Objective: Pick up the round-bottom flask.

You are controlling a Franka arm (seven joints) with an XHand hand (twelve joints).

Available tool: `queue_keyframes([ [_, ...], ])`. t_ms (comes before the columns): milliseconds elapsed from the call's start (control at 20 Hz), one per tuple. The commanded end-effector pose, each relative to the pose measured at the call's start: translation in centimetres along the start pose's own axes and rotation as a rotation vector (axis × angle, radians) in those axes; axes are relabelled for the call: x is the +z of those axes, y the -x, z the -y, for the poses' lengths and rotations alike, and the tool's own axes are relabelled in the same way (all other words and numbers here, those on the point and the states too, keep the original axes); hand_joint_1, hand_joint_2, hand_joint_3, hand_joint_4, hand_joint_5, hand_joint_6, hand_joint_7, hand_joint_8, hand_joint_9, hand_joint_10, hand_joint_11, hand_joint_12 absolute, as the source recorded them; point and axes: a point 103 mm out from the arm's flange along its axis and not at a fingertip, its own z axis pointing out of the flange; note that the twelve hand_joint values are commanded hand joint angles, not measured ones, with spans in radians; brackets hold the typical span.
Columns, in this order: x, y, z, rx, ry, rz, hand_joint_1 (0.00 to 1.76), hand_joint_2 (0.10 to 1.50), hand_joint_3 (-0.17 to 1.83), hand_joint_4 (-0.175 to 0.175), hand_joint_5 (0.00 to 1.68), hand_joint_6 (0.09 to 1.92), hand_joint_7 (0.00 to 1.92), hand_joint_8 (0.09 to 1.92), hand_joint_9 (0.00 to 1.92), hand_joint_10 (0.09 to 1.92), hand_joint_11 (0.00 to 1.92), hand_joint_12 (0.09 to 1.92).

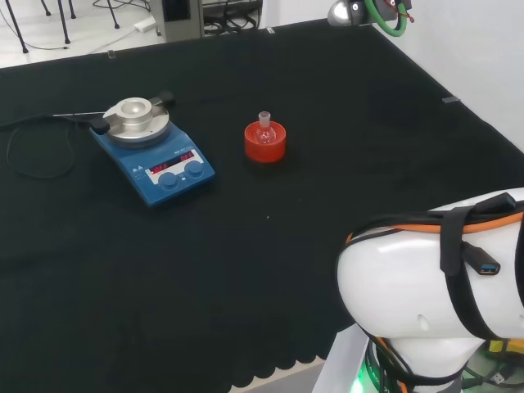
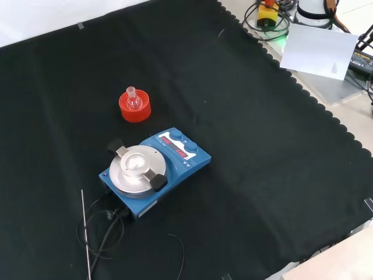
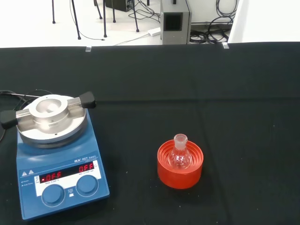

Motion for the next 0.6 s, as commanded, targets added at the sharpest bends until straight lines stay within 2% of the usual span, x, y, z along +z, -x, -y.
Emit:
queue_keyframes([
  [50,-0.01,-0.02,-0.05,-0.001,0.010,0.010,0.03,1.16,0.54,0.003,0.23,0.23,0.15,0.55,0.22,0.64,0.00,1.22],
  [150,-0.02,-0.07,-0.05,0.000,0.011,0.011,0.01,1.24,0.40,0.003,0.28,0.11,0.16,0.52,0.22,0.63,0.00,1.22],
  [250,0.03,-0.19,-0.13,-0.003,0.010,0.013,0.00,1.27,0.34,0.004,0.30,0.09,0.17,0.50,0.23,0.62,0.00,1.22],
  [600,0.89,-0.85,-0.59,0.000,0.014,0.014,0.00,1.28,0.30,0.003,0.33,0.09,0.18,0.50,0.24,0.62,0.00,1.20],
])
